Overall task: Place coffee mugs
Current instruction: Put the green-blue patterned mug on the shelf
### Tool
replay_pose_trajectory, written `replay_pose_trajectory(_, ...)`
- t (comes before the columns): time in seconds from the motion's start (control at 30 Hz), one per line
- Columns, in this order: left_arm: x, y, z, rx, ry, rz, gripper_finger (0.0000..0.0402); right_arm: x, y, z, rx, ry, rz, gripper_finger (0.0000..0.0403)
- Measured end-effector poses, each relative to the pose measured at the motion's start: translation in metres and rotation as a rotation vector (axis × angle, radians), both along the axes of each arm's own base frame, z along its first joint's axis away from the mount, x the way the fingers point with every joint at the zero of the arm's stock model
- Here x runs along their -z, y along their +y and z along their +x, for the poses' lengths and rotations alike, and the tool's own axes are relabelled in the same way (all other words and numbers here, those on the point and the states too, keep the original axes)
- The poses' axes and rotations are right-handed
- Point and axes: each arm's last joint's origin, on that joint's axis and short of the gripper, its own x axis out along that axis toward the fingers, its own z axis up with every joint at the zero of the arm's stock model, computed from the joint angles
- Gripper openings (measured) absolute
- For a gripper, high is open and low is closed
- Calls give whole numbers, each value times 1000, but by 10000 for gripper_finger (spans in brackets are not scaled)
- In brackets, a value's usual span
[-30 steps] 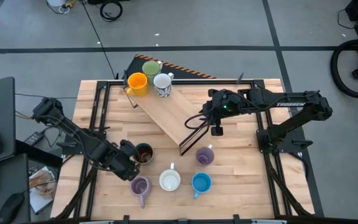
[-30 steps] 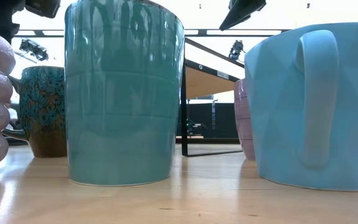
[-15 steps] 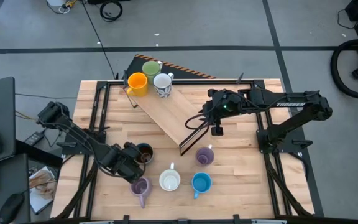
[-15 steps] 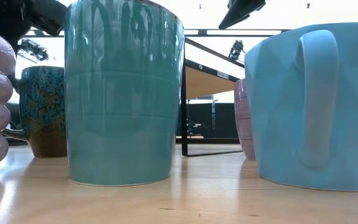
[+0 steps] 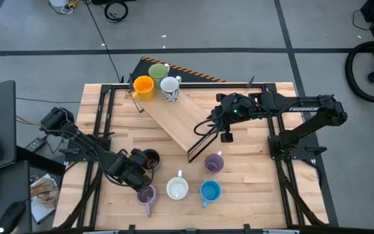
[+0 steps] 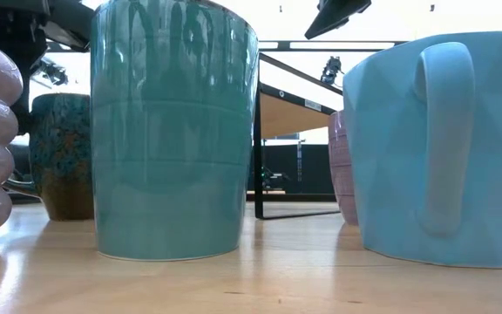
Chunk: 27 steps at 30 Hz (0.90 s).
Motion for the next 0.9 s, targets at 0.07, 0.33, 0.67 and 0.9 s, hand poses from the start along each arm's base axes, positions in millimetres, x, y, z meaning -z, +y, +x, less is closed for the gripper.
replay_pose_trajectory(0.07, 0, 0, 0, 0, -4, 5, 127, 0, 0, 0, 2, 0, 2, 138)
replay_pose_trajectory(0.33, -1, 3, 0, 31, -22, 88, 66, 0, 0, 0, 0, 4, -1, 138)
replay_pose_trajectory(0.67, -3, 5, -5, 51, -19, 162, 66, 1, 0, -1, 3, 10, 2, 138)
replay_pose_trajectory(0.9, -24, 16, -17, 44, -101, 201, 66, 1, 0, -1, 4, 11, -3, 138)
